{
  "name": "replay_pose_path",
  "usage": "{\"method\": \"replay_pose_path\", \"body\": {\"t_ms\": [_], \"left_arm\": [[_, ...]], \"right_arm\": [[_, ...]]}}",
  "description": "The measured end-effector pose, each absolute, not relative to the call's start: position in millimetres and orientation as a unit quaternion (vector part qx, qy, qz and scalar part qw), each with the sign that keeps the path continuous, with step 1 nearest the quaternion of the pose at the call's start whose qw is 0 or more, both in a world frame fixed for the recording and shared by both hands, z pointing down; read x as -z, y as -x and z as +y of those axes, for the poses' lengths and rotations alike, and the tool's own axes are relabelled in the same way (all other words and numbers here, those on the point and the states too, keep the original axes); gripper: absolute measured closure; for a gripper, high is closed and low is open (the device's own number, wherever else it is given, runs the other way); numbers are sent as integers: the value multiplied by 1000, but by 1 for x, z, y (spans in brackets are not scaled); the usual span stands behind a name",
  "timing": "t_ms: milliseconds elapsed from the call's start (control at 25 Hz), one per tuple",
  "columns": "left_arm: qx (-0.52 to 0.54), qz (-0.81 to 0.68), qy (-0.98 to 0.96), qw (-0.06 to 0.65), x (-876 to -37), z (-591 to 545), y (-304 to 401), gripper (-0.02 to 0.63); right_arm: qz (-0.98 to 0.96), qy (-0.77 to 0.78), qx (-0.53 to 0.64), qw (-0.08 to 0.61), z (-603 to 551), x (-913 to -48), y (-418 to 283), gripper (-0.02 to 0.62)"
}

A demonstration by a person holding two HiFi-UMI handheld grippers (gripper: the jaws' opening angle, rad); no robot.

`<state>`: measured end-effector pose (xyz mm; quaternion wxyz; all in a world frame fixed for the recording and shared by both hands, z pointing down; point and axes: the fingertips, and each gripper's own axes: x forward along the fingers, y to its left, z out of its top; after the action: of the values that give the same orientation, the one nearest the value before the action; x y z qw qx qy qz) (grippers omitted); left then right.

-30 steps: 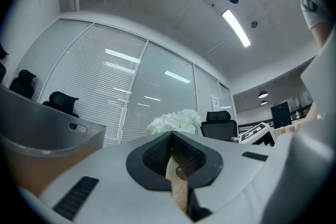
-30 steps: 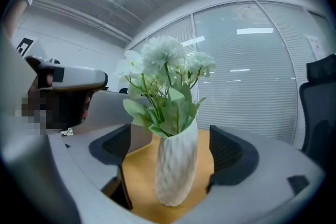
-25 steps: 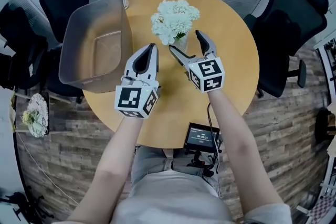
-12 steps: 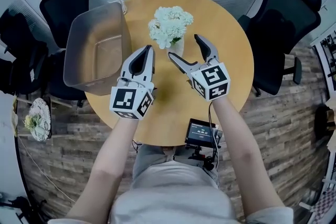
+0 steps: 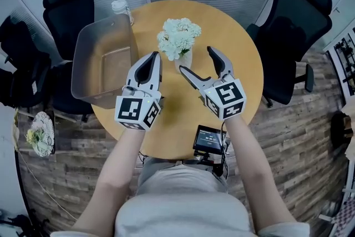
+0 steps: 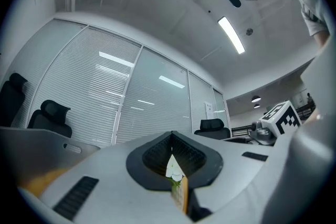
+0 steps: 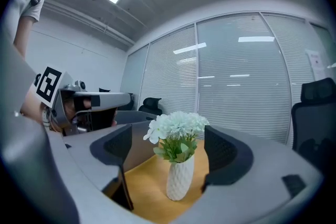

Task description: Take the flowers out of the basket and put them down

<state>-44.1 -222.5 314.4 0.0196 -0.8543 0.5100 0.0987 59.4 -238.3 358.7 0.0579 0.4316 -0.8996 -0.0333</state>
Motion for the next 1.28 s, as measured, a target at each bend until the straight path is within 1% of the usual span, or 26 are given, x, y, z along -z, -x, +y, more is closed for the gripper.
{"method": "replay_pose_path", "body": {"t_ms": [160,320,480,520,560,640,800,960,1120,1200,1280], "left_arm": [[-102,503,857,33,-302,-221,42,601],[-86,503,858,65,-292,-221,40,601],[-87,495,861,80,-283,-220,38,601],[-90,494,861,80,-281,-220,38,601],[-94,493,861,80,-278,-221,38,601],[-101,491,862,80,-272,-222,39,601],[-117,492,860,67,-268,-224,44,601],[-125,491,860,62,-266,-224,47,601],[-131,485,863,64,-262,-224,47,601],[-134,482,863,64,-260,-223,48,601],[-134,478,866,62,-260,-222,48,601]], "right_arm": [[-896,-442,25,45,-233,-349,-65,146],[-893,-448,29,35,-230,-336,-63,147],[-887,-460,33,20,-225,-324,-63,163],[-883,-467,33,15,-224,-321,-64,180],[-879,-476,35,11,-223,-319,-66,214],[-869,-494,42,7,-223,-314,-69,327],[-860,-508,44,-7,-219,-308,-67,408],[-859,-510,50,-8,-215,-307,-58,506],[-850,-524,39,-20,-214,-307,-58,557],[-847,-529,36,-22,-214,-306,-58,571],[-848,-528,38,-22,-212,-303,-56,571]]}}
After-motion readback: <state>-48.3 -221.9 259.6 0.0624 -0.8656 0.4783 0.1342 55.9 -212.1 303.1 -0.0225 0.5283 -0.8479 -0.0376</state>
